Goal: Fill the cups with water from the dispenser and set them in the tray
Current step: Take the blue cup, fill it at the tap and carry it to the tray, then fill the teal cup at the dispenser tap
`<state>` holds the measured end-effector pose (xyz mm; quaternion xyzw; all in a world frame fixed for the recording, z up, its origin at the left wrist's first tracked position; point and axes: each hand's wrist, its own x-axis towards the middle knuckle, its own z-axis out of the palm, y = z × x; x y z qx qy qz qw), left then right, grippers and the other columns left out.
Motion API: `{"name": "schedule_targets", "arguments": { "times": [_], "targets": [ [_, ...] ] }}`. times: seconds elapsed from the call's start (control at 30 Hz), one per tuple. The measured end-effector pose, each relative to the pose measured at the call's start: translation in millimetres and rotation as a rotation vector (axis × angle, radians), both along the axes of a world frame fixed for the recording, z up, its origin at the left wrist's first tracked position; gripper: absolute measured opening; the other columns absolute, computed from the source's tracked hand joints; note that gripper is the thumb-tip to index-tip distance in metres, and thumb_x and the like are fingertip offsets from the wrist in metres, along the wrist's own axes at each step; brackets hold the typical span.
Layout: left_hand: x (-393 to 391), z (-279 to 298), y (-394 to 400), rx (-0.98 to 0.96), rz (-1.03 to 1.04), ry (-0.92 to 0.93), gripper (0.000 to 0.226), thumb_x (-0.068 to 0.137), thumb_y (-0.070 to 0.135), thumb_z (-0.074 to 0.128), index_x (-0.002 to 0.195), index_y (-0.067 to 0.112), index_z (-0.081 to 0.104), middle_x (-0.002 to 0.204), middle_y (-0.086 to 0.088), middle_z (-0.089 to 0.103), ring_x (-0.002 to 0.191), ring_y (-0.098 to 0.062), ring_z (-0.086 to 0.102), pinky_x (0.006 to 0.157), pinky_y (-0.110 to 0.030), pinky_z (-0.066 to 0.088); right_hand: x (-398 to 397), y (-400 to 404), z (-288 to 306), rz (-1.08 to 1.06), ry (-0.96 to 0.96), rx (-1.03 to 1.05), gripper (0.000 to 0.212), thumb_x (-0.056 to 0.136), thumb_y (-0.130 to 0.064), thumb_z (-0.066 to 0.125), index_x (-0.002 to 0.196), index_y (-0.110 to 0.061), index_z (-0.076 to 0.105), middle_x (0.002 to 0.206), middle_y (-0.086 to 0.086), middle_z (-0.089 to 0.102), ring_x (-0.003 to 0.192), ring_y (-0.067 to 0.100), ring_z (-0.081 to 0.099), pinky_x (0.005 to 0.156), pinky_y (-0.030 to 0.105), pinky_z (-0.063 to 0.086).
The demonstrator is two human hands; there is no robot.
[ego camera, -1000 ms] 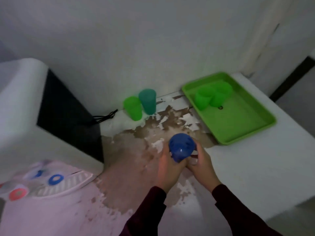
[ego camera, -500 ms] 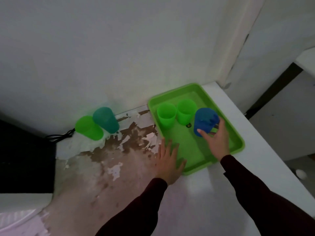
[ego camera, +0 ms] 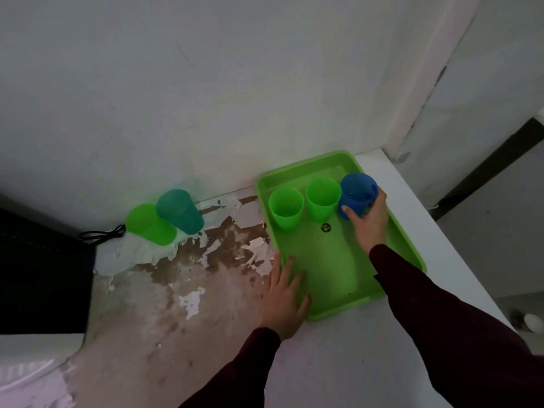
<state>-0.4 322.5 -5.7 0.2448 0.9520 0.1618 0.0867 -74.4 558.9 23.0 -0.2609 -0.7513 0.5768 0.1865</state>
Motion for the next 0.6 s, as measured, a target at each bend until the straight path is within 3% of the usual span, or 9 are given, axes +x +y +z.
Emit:
{"name": "schedule_targets", "arguments": {
  "times": [0.17, 0.23, 0.33, 0.43, 0.53, 0.6],
  "targets": [
    [-1.8, 6.3, -2.8, 0.034, -0.023, -0.041, 0.055, 0.091, 0.049, 0.028, 0.136, 0.021, 0.044, 0.159, -0.003, 0.013, 0.145, -0.022, -0.018, 0.115, -0.044, -0.002, 5.3, -5.0, -2.2, 0.005, -0.014, -0.051, 0.079, 0.08, -0.002, 0.072, 0.145, -0.015, 0.028, 0.147, 0.007, 0.039, 0.134, 0.021, 0.041, 0.111, 0.046, 0.038],
    [-7.2, 14.7, -8.1, 0.121, 0.018, -0.061, 0.053, 0.093, 0.046, 0.027, 0.136, 0.02, 0.045, 0.156, -0.006, 0.023, 0.147, -0.022, 0.001, 0.119, -0.045, 0.008, 11.7, -15.0, -5.4, -0.047, -0.065, -0.069, 0.075, 0.084, -0.001, 0.068, 0.146, -0.011, 0.027, 0.147, 0.009, 0.04, 0.133, 0.023, 0.041, 0.112, 0.041, 0.036],
    [-27.1, 30.9, -26.2, 0.254, 0.126, 0.01, 0.045, 0.093, 0.037, 0.033, 0.127, 0.017, 0.052, 0.142, -0.009, 0.046, 0.132, -0.023, 0.039, 0.109, -0.048, 0.035, 29.0, -41.0, -8.9, -0.154, -0.263, -0.047, 0.049, 0.091, -0.005, 0.06, 0.136, -0.002, 0.04, 0.132, 0.017, 0.053, 0.121, 0.032, 0.051, 0.099, 0.035, 0.041],
    [-61.1, 46.0, -58.1, 0.256, 0.244, 0.129, 0.035, 0.092, 0.029, 0.044, 0.124, 0.019, 0.054, 0.133, -0.004, 0.053, 0.125, -0.022, 0.045, 0.108, -0.044, 0.034, 45.3, -79.2, -11.0, 0.059, -0.377, 0.021, 0.028, 0.094, -0.008, 0.054, 0.121, 0.0, 0.054, 0.117, 0.018, 0.062, 0.105, 0.027, 0.057, 0.086, 0.027, 0.04],
    [-102.6, 67.9, -90.5, 0.264, 0.341, 0.289, 0.031, 0.089, 0.019, 0.055, 0.119, 0.015, 0.057, 0.127, -0.009, 0.055, 0.12, -0.027, 0.048, 0.104, -0.039, 0.031, 57.3, -120.8, -8.8, 0.307, -0.379, 0.116, 0.031, 0.095, -0.019, 0.056, 0.124, -0.006, 0.053, 0.125, 0.012, 0.06, 0.11, 0.023, 0.056, 0.097, 0.035, 0.045],
    [-128.6, 81.1, -106.6, 0.19, 0.406, 0.371, 0.039, 0.085, 0.018, 0.059, 0.123, 0.011, 0.054, 0.133, -0.016, 0.049, 0.126, -0.034, 0.042, 0.106, -0.044, 0.029, 63.1, -143.2, -8.4, 0.392, -0.368, 0.177, 0.044, 0.096, -0.03, 0.054, 0.133, -0.01, 0.046, 0.133, 0.008, 0.054, 0.117, 0.02, 0.052, 0.101, 0.034, 0.043]
  ]
}}
